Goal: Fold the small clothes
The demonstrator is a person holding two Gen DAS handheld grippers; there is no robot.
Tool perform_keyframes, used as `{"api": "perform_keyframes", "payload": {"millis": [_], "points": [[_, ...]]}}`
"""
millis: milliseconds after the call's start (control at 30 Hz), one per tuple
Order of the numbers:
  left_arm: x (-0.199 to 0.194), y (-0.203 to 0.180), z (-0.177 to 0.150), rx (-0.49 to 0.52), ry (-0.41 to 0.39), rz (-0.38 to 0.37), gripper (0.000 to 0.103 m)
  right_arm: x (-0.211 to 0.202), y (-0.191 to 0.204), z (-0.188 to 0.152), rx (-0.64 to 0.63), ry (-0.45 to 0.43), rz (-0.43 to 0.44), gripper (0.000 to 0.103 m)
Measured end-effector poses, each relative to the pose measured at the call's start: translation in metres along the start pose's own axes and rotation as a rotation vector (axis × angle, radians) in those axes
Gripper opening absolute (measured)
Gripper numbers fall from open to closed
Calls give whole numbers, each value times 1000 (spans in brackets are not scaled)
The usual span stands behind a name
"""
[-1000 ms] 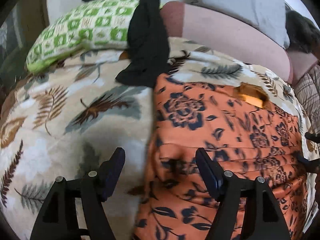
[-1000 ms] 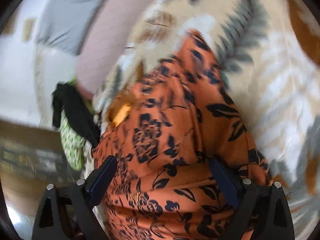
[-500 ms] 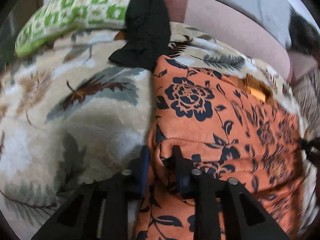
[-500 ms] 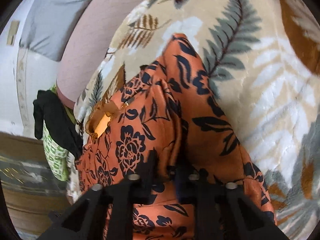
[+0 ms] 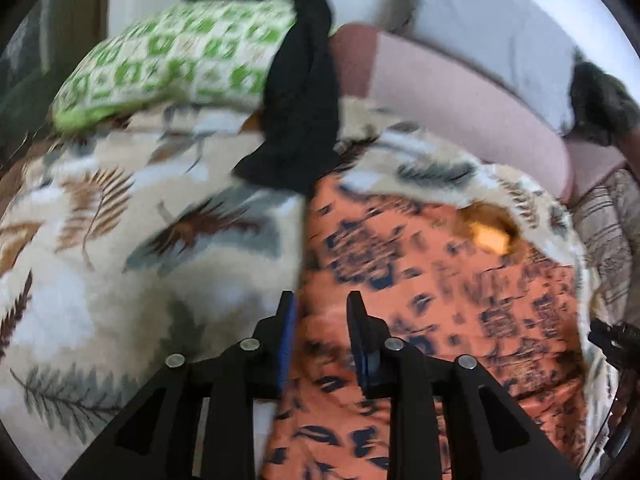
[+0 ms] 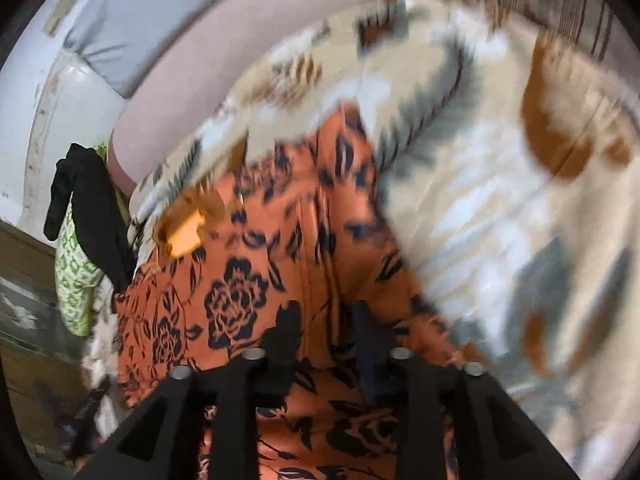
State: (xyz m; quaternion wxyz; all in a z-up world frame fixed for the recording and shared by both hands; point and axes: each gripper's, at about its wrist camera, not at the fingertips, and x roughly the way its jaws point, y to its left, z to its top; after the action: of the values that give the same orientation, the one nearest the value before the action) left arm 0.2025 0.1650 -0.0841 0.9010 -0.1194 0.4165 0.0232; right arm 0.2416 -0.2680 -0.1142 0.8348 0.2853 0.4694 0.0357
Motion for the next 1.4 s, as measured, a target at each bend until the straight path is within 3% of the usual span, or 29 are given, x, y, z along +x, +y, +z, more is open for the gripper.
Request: {"api": "perform_keyframes", "payload": {"millis": [33, 67, 133, 167, 200, 233, 267, 333, 400, 467, 567, 733, 867, 933, 967, 1000, 1033, 1167, 1300, 1333, 1367, 1400], "points": [[0, -8, 1, 23, -7, -15, 38, -6, 5, 1, -11, -12, 38, 41], [5, -16, 0, 50, -1, -16, 45, -9, 12, 1, -23, -14, 87, 61], [26, -23, -5, 72, 68, 12, 55, -1, 26, -2, -50, 26, 205, 78], [52, -21, -12, 64, 170, 50, 58, 12, 27, -4, -62, 74, 241, 79], [65, -17, -16, 54, 218, 92, 67, 31, 25, -8, -65, 139, 240, 79], [67, -11, -17, 35, 217, 119, 73, 53, 13, -11, -23, 218, 176, 78], [59, -5, -16, -20, 223, 104, 73, 58, 1, -13, 48, 233, 177, 65], [30, 2, -13, -74, 186, 60, 72, 26, -5, -12, 89, 147, 195, 64], [-11, 4, -17, -28, 95, 56, 73, -18, -4, -15, -12, 35, 165, 70], [-48, 15, -36, -8, 52, 34, 78, -56, -16, -26, -45, -3, 138, 76], [-87, 38, -90, -25, 94, -41, 81, -93, -54, -63, -31, 55, 89, 77], [-102, 52, -165, 0, 227, -89, 81, -116, -117, -148, -26, 223, 52, 77], [-101, 56, -193, -56, 251, -150, 81, -122, -141, -189, 47, 276, 155, 77], [-103, 53, -195, -56, 239, -139, 81, -120, -142, -197, 34, 254, 123, 75], [-104, 52, -194, -60, 244, -128, 75, -120, -140, -199, 27, 260, 118, 75], [-107, 53, -194, -68, 240, -121, 59, -119, -135, -200, 25, 274, 133, 74], [-110, 52, -194, -74, 233, -130, 55, -120, -131, -201, 19, 281, 151, 71], [-116, 63, -205, -113, 244, -166, 64, -127, -131, -205, 11, 254, 170, 70], [-115, 61, -210, -89, 247, -148, 63, -123, -128, -208, 14, 254, 169, 65], [-114, 61, -210, -92, 249, -146, 59, -124, -121, -209, -12, 246, 167, 65], [-113, 60, -209, -85, 259, -123, 33, -125, -119, -210, -31, 248, 152, 62], [-112, 60, -209, -70, 268, -83, 18, -122, -120, -210, -36, 263, 115, 58]]}}
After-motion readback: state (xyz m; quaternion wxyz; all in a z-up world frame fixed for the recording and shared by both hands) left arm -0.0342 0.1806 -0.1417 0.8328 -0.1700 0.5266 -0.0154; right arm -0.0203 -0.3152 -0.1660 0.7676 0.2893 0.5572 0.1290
